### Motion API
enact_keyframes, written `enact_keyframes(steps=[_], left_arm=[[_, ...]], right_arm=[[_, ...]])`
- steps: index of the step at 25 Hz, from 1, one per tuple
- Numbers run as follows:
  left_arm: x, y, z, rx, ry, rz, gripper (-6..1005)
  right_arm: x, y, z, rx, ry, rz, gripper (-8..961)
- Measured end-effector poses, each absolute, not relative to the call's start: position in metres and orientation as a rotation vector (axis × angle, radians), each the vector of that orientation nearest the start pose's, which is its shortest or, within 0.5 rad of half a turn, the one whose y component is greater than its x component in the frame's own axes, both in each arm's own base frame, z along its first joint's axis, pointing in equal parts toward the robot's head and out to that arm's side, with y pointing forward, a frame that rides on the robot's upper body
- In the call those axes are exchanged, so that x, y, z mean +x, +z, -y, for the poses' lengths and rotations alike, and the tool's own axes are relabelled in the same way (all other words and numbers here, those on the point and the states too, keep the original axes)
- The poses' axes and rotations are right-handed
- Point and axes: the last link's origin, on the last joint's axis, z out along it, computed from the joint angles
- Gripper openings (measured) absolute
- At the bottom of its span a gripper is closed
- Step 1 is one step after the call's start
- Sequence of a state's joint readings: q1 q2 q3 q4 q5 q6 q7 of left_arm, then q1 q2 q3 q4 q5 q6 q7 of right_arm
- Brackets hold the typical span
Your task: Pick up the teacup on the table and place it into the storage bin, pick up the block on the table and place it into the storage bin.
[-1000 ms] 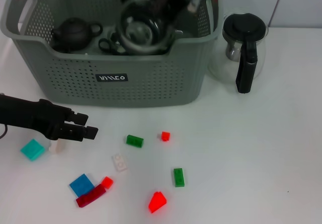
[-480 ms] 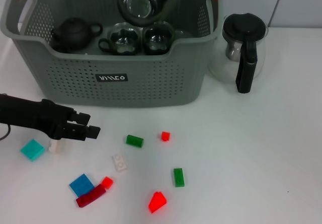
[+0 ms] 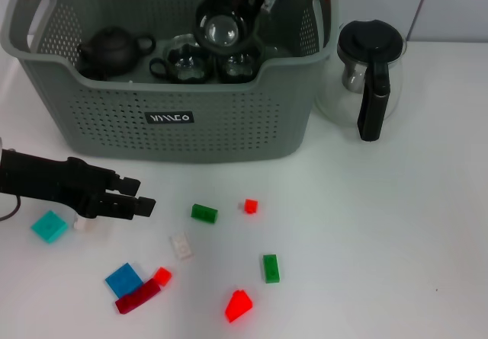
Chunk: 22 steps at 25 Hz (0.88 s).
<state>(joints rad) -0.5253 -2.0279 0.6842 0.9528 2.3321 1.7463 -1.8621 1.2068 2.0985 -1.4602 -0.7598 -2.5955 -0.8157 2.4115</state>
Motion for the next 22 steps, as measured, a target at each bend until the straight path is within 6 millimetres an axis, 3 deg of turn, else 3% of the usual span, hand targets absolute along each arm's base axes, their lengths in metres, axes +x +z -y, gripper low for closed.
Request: enact_keyframes(steps=[15, 22], left_arm=[[-0.278, 0.047, -0.321, -2.79, -0.229, 1.066, 568], [-0.28, 0.046, -0.32, -2.788, -0.228, 1.07, 568]], right_arm=[[0.042, -0.066, -0.483, -2.439, -0.245, -0.152, 61], [0.048, -0.066, -0.484, -2.42, -0.315, -0.083, 61]])
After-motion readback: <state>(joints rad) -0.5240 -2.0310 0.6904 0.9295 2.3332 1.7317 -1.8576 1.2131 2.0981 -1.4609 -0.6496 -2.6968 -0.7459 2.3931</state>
